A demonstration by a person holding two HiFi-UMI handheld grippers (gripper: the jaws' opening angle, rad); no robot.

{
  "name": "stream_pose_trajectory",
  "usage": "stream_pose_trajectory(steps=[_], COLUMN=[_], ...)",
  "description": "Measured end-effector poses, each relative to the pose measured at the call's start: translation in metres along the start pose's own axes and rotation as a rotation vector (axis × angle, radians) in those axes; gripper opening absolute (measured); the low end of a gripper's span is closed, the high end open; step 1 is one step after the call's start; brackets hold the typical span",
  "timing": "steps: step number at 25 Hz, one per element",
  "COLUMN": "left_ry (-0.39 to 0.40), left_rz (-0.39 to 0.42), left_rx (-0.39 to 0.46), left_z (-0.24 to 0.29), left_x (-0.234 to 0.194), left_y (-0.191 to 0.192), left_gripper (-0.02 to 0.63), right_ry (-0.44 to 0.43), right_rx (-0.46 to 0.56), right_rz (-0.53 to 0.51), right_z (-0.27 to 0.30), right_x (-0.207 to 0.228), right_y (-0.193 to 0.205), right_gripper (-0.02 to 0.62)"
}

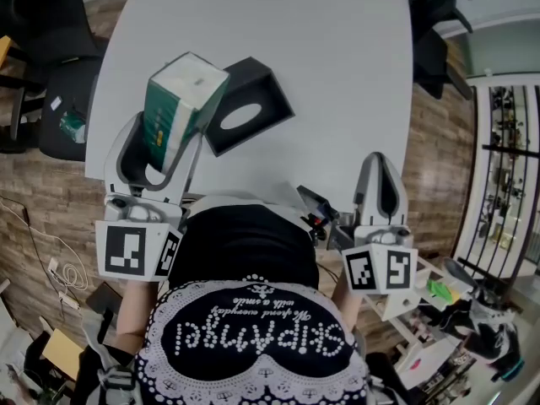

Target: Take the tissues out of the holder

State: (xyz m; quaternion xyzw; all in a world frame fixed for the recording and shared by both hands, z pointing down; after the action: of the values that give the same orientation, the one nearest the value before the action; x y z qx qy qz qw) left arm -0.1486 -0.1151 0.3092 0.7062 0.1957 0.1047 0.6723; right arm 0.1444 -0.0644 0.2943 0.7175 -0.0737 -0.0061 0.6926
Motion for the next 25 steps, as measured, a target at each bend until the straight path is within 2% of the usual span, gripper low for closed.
stream_pose_trajectory(steps=[25], left_ry=[0.001], left_rz=[-0.003], left_rx=[-0.003], left_z=[0.0040], left_x=[-0.0008], left_y=[0.0003], left_gripper=[0.350], right_ry=[-0.006], right_rx=[-0.014], right_rz=[-0.011], right_z=[0.0047], right_x=[-0.0017], right_y=[0.0010], right_gripper=[0.035])
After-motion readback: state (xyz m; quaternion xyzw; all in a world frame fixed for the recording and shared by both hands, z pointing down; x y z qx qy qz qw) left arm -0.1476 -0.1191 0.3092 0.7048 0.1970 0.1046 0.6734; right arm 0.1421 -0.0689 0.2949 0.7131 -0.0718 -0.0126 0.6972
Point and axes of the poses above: the fingertips, and each gripper's own axes: z forward along the fingers, x to its right, y out of its underside, the point moved 1 cm from there along -z, backward along the fingers, and after that the axes turned 15 degrees about x, right-handed, at the moved point
